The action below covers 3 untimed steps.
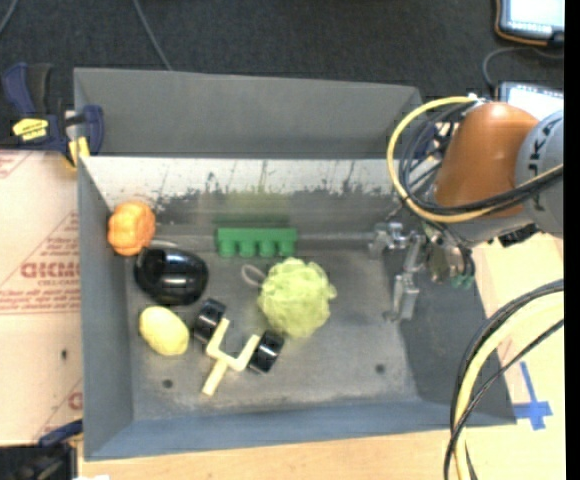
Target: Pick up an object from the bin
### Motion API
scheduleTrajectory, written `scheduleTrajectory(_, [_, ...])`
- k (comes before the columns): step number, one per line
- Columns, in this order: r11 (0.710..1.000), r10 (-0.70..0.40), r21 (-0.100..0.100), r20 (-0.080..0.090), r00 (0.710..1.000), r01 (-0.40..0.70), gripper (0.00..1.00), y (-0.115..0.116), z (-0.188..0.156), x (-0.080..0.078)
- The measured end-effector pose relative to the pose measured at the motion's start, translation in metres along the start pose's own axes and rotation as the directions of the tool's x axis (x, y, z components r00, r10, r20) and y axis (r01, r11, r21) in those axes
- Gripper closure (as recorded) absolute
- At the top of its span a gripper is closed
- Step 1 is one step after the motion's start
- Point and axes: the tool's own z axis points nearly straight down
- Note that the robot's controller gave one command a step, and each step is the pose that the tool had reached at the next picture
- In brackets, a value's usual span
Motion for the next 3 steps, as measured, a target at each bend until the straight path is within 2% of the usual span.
scheduleTrajectory(1, [1.0, -0.002, 0.001, 0.007, 1.0, 0.002, 0.0, 0.0, -0.005, -0.002])
scheduleTrajectory(2, [0.999, 0.036, 0.001, 0.0, 0.999, -0.036, 0.0, 0.027, -0.033, -0.024])
scheduleTrajectory(3, [0.986, 0.164, -0.004, 0.015, 0.986, -0.164, 0.0, 0.053, -0.055, -0.033])
